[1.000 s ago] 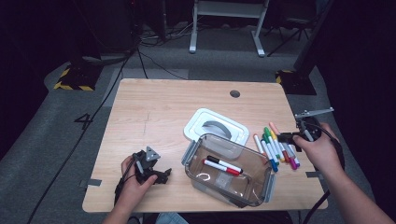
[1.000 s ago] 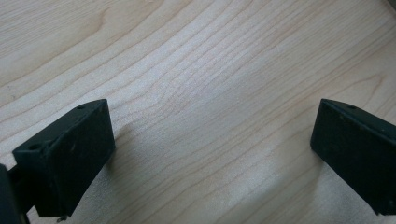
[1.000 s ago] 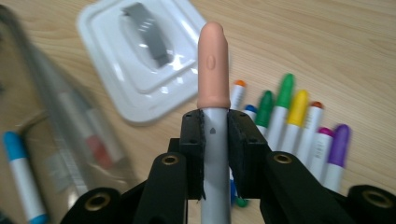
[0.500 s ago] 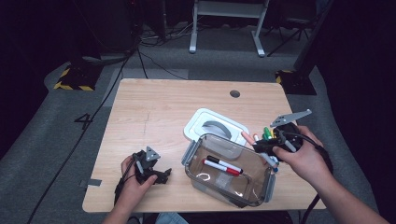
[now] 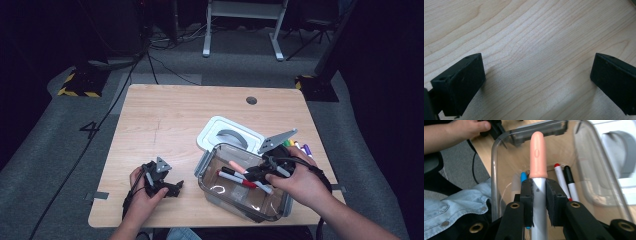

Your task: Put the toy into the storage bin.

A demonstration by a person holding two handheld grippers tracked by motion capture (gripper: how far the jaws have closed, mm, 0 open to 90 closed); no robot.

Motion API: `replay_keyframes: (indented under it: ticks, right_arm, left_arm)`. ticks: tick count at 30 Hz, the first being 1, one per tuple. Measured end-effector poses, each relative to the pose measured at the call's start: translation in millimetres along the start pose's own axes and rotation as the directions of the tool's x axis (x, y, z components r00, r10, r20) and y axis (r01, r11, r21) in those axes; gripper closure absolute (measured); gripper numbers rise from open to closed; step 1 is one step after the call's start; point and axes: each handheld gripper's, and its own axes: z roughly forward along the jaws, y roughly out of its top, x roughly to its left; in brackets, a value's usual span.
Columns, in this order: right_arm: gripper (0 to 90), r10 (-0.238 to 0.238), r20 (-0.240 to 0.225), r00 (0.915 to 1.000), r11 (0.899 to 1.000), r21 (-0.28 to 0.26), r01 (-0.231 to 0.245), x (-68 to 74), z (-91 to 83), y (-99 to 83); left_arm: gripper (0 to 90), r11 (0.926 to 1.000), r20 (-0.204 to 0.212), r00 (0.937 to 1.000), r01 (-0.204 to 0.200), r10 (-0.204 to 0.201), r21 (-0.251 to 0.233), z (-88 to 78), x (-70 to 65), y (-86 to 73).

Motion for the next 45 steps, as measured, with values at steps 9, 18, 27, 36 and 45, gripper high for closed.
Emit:
replay_keyframes:
  ticks: [9, 18, 27, 36, 45]
  right_arm:
    - [77.1, -0.025, -0.058, 0.998, 0.999, 0.047, 0.028, 7.4, 24.5, 6.3]
    - [77.1, -0.002, -0.093, 0.9957, 0.993, 0.121, 0.013, -1.7, 59.2, 5.9]
    - [77.1, 0.003, -0.115, 0.9933, 0.984, 0.179, 0.017, -3.1, 86.7, 4.9]
    - [77.1, 0.026, -0.144, 0.9892, 0.971, 0.238, 0.01, -2.8, 109.5, 0.7]
    - [77.1, 0.046, -0.181, 0.9823, 0.957, 0.289, 0.008, -4.6, 127.0, -3.6]
  left_arm:
    - [0.1, 1.0, 0.001, 1.0, 0.001, -0.001, 0.001, -0.1, -0.1, 0.0]
    - [0.1, 0.9999, 0.003, 0.9999, -0.012, 0.012, 0.001, -0.4, 1.0, -0.2]
    - [0.1, 0.9999, 0.003, 0.9999, -0.012, 0.012, 0.001, -0.4, 1.0, -0.2]
    - [0.1, 0.9999, 0.003, 0.9999, -0.012, 0.012, 0.001, -0.4, 1.0, -0.2]
    - [0.1, 0.9999, 0.002, 0.9999, -0.014, 0.014, 0.003, -0.4, 1.2, -0.2]
